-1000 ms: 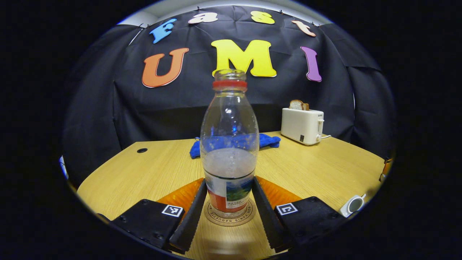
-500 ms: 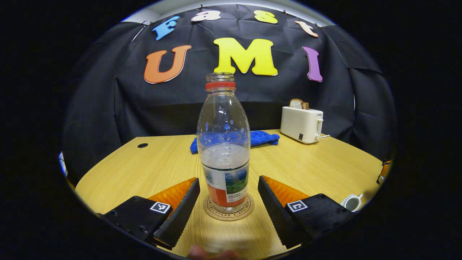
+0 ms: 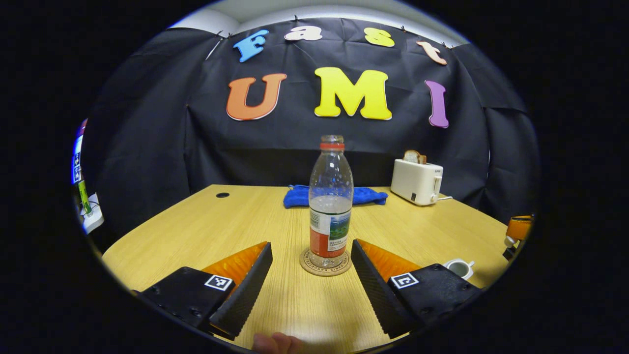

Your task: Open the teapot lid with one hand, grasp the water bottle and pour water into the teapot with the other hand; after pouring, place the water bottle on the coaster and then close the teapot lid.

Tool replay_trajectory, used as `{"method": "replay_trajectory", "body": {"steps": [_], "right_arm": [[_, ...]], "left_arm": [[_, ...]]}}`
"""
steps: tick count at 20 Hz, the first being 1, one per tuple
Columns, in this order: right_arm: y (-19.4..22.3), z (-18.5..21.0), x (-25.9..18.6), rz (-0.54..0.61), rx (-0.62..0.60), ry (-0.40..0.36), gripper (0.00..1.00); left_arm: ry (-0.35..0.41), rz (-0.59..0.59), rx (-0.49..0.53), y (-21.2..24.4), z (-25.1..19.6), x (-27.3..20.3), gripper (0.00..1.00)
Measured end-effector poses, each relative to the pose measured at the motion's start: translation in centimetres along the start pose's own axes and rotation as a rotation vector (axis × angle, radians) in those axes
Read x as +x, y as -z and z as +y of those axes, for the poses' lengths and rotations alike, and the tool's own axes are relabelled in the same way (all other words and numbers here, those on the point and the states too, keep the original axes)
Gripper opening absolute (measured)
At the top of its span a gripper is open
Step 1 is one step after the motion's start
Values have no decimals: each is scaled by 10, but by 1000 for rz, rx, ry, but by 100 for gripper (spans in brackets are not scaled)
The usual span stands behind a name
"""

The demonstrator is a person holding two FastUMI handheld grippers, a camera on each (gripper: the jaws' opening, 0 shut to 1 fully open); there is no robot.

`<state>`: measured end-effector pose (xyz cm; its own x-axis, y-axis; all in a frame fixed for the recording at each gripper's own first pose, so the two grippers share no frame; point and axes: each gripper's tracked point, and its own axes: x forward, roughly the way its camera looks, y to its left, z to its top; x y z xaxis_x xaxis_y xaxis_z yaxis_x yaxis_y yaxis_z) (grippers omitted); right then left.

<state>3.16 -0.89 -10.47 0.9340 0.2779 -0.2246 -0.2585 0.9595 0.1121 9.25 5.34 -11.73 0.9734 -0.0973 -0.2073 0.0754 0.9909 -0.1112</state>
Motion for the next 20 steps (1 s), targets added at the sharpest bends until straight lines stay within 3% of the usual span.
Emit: {"method": "replay_trajectory", "body": {"steps": [9, 20], "right_arm": [[6, 72, 53, 3, -61, -164, 0], [26, 78, 71, 9, -74, -181, 0]], "left_arm": [[-185, -132, 27, -17, 56, -83, 100], [-183, -188, 21, -28, 55, -110, 100]]}}
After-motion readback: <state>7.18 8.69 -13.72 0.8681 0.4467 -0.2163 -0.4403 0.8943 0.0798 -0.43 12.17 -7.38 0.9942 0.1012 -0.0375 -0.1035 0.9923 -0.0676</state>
